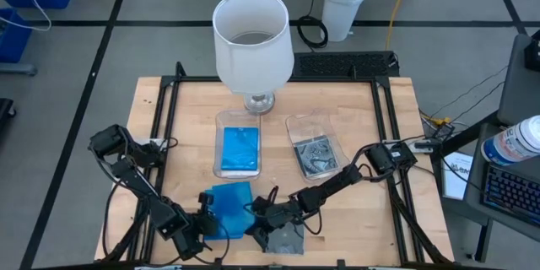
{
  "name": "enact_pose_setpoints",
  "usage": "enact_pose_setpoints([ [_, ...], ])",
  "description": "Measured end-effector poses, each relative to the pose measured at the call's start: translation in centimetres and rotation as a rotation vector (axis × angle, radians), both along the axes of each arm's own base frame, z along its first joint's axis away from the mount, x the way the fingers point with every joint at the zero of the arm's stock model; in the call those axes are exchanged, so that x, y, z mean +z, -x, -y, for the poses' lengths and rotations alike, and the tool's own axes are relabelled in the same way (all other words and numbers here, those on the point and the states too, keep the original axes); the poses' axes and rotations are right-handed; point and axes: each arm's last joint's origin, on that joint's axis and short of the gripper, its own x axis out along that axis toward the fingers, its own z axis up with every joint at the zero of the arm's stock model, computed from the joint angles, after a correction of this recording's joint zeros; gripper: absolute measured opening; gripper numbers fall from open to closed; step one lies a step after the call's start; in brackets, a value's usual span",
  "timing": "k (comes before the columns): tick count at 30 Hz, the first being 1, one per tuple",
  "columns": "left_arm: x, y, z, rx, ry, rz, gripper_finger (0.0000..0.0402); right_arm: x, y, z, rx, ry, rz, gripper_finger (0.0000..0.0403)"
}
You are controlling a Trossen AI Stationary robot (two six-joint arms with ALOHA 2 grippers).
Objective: Pick & place jewel cases by type
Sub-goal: Put the blue CD case into the left transparent bin
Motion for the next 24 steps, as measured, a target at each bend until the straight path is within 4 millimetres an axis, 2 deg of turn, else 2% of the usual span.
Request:
enact_pose_setpoints([
  [9,0.0,0.2,0.2,-0.006,0.001,0.0,0.0024,-0.1,0.2,-0.5,0.03,0.103,0.041,0.0029],
  [16,0.1,1.3,1.2,-0.04,0.012,0.029,0.0004,0.0,0.4,-0.9,0.049,0.172,0.068,0.0039],
  [24,0.3,2.5,2.2,-0.045,0.013,0.113,0.0023,1.0,0.5,-1.2,0.117,0.245,0.133,0.0028],
])
